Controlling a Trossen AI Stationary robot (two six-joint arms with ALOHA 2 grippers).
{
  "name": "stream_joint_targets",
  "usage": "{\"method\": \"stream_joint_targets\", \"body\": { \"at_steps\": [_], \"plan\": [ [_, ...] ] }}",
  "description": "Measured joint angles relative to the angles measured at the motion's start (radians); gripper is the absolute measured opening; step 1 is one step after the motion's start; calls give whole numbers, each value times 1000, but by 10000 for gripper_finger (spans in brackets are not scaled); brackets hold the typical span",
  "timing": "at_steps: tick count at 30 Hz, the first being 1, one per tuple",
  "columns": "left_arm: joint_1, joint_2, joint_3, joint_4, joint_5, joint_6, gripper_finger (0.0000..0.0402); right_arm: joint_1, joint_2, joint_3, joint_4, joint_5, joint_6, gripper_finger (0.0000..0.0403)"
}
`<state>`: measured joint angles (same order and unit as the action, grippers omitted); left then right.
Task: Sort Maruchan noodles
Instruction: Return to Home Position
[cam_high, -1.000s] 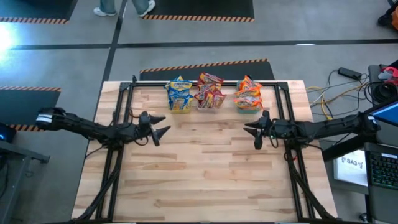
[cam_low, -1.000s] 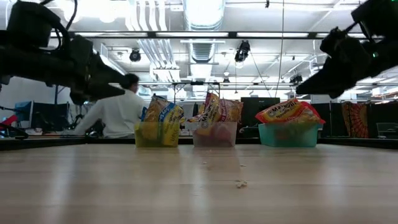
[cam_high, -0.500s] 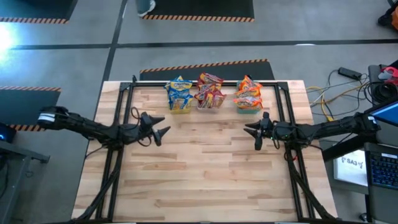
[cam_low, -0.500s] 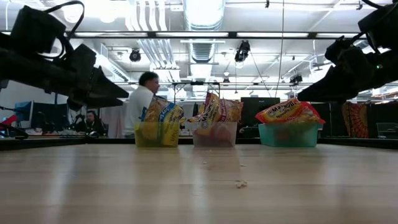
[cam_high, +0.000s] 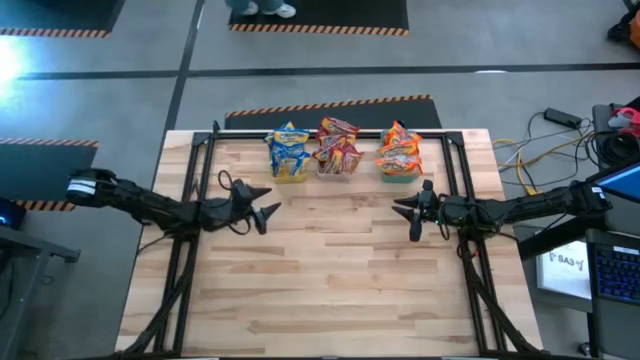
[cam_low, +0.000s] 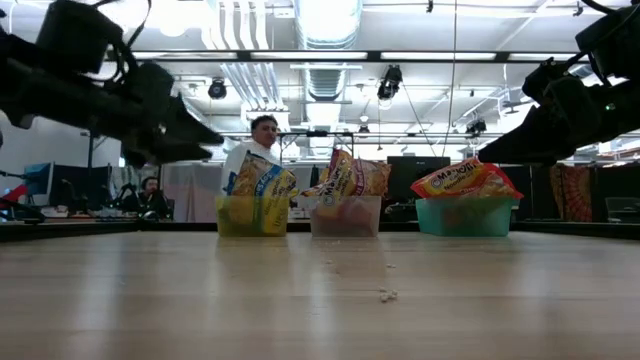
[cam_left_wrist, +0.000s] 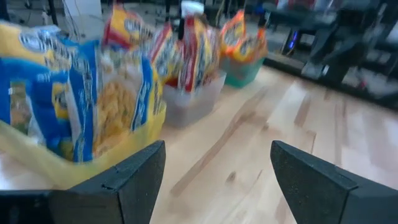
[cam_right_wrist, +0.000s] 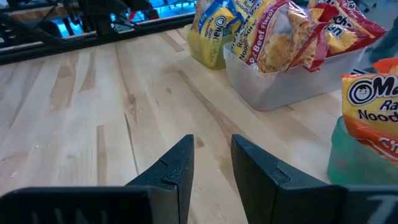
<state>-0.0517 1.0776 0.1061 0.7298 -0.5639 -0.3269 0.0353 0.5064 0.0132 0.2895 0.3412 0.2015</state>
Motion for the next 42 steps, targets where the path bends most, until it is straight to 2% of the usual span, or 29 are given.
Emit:
{"method": "stream_joint_targets", "body": {
  "at_steps": [14, 17, 23, 42],
  "plan": [
    [0, -326, -81, 4, -1, 0, 275, 0, -64, -1, -2, 0, 0, 95],
    [1, -394, -96, -52, -3, -3, 275, 0, -103, -1, -1, 0, 0, 95],
    [1, -489, -96, -124, -3, -1, 275, 0, -185, -1, -1, 0, 0, 95],
    [1, -768, -97, -127, -1, -1, 275, -1, -394, -2, 0, 0, 0, 95]
  ]
}}
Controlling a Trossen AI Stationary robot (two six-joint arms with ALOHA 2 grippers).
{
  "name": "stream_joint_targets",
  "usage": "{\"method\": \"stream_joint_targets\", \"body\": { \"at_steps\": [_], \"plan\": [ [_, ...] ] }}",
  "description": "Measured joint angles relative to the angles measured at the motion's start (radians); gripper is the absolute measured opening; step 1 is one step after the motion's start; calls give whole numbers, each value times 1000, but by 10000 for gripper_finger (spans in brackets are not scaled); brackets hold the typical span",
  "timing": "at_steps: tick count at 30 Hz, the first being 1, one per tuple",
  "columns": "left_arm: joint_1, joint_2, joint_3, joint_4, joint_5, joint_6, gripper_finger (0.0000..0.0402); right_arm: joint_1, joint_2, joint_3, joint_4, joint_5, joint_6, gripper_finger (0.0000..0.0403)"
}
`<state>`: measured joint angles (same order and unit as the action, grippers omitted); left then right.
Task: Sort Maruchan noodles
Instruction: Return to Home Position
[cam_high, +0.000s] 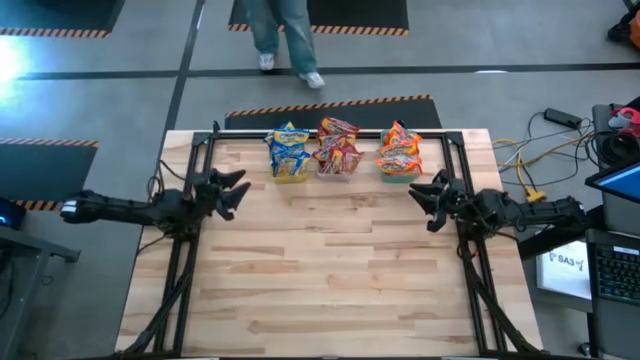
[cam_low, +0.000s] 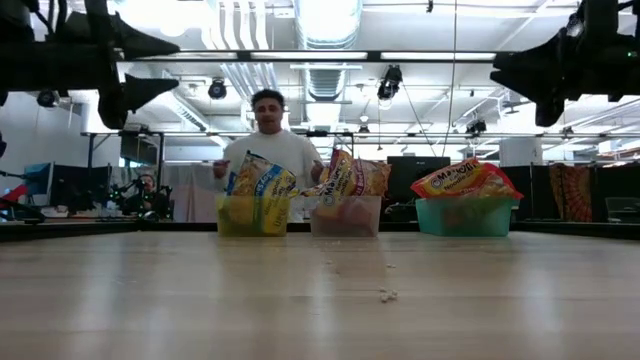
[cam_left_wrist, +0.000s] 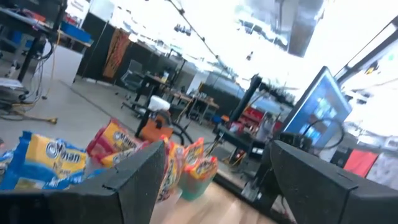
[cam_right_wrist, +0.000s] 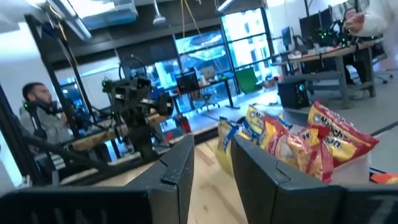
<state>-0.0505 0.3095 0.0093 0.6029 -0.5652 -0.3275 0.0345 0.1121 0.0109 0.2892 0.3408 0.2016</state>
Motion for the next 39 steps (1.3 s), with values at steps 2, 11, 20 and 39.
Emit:
{"method": "stream_joint_targets", "body": {
  "at_steps": [2, 11, 20, 39],
  "plan": [
    [0, -34, 0, 0, 0, 0, 275, 0, -19, 0, -1, 0, 0, 95],
    [0, -172, 0, 0, 0, 0, 275, 0, -106, 0, 0, 0, 0, 95],
    [0, -263, -1, 1, 0, 0, 275, 0, -111, 0, -7, 0, 0, 95],
    [0, -285, -1, 0, 0, 0, 275, 0, -101, -1, -5, 0, 0, 95]
  ]
}}
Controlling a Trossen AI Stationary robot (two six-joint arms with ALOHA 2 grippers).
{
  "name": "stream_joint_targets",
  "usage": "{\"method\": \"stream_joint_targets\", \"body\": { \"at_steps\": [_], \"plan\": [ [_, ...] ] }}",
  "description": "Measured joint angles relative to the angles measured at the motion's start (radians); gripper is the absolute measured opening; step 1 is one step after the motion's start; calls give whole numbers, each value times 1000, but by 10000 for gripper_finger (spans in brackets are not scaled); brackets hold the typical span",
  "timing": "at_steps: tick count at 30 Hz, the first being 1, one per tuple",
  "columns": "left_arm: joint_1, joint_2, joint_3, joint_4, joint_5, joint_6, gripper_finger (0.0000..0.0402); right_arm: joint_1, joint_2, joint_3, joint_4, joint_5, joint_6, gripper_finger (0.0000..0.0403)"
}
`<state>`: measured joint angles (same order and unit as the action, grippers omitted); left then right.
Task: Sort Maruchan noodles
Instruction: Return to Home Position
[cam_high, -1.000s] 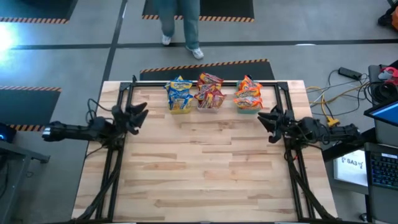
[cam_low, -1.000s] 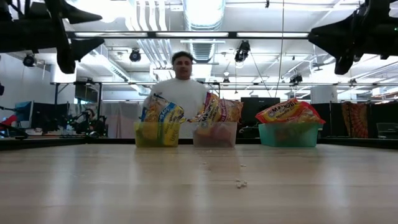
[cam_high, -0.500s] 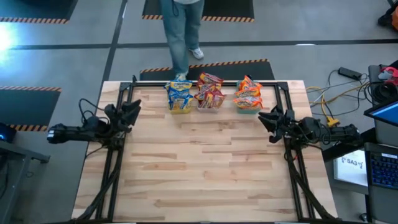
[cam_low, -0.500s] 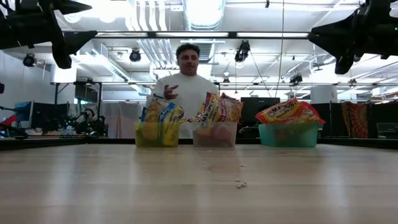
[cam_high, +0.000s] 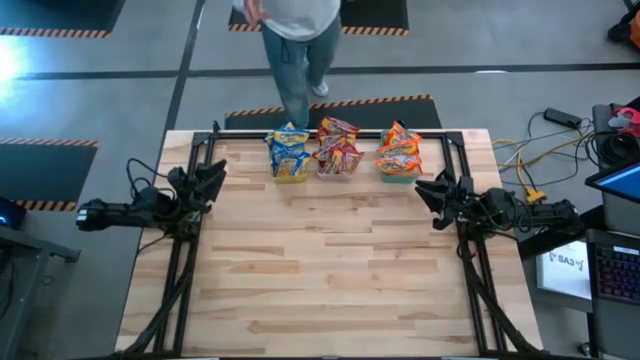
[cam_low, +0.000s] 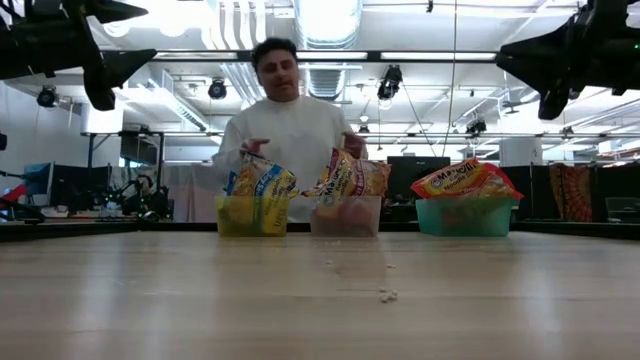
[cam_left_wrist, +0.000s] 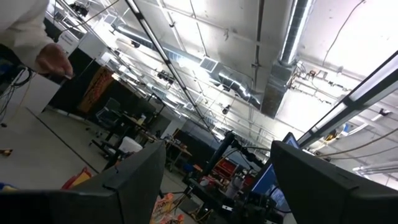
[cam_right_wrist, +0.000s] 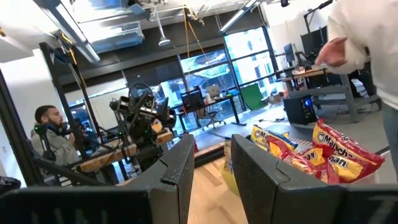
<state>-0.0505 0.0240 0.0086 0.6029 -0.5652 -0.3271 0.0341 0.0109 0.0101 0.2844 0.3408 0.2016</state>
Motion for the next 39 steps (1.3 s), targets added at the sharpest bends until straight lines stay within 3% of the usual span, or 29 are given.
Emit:
{"method": "stream_joint_targets", "body": {
  "at_steps": [39],
  "plan": [
    [0, 4, 0, 0, 0, 0, 275, 0, 18, 0, 0, 0, 0, 95]
  ]
}}
